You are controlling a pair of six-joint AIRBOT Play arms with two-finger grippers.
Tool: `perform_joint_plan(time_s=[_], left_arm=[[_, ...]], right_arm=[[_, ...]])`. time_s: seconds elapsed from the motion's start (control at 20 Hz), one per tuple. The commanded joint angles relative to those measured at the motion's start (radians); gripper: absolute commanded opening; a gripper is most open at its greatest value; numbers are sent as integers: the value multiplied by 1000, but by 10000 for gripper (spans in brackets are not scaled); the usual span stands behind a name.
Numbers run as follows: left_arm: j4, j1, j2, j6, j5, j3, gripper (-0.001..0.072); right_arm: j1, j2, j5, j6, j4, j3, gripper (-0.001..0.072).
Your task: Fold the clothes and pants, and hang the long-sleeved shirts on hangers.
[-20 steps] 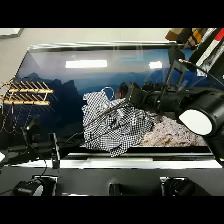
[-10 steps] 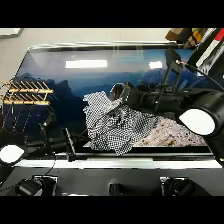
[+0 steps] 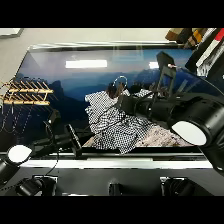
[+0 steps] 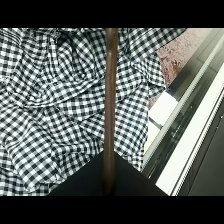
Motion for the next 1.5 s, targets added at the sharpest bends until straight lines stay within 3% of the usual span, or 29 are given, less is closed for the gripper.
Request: perform_joint_plan(time_s=[0.0, 0.3, 0.35, 0.5, 0.65, 0.7, 0.85, 0.95, 1.0, 1.05, 1.15, 1.2, 1.3, 1.35, 1.45], left_arm=[[-8, -22, -1, 1, 20, 1, 14], [-13, -34, -1, 1, 30, 1, 14], [-13, -34, -1, 1, 44, 1, 14], [-13, -34, -1, 1, 79, 1, 14], [-13, -34, -2, 8, 80, 1, 14], [-13, -34, -2, 8, 80, 1, 14], [-13, -34, -2, 8, 80, 1, 14], [-13, -34, -1, 8, 80, 1, 13], [-13, -34, -2, 8, 80, 1, 14], [-13, -34, -2, 8, 79, 1, 13], [-13, -34, -2, 8, 79, 1, 14], [-13, -34, -2, 8, 79, 1, 14], [-13, -34, -2, 8, 79, 1, 14], [-13, -34, -2, 8, 78, 1, 14], [-13, -34, -2, 8, 75, 1, 14]], right_arm=[[8, -2, 30, 14, -96, 1, 29], [8, -19, 39, -3, -103, 1, 31], [8, -19, 42, -40, -89, 1, 56], [8, -10, 54, -100, -82, 1, 277], [8, 15, 47, -101, -92, 1, 347], [8, 29, 42, -100, -107, 1, 430], [-48, 84, 61, -24, -179, 16, 470], [-224, 111, 103, 15, -148, 49, 491], [-338, 110, 112, -72, -79, 71, 491], [-457, 95, 122, -253, 54, 92, 491], [-635, 46, 196, -705, 369, 118, 490], [-669, 25, 232, -922, 450, 118, 490], [-661, -16, 265, -1424, 507, 118, 508], [-641, -38, 256, -1611, 516, 118, 528], [-594, -86, 229, -1800, 517, 118, 556]])
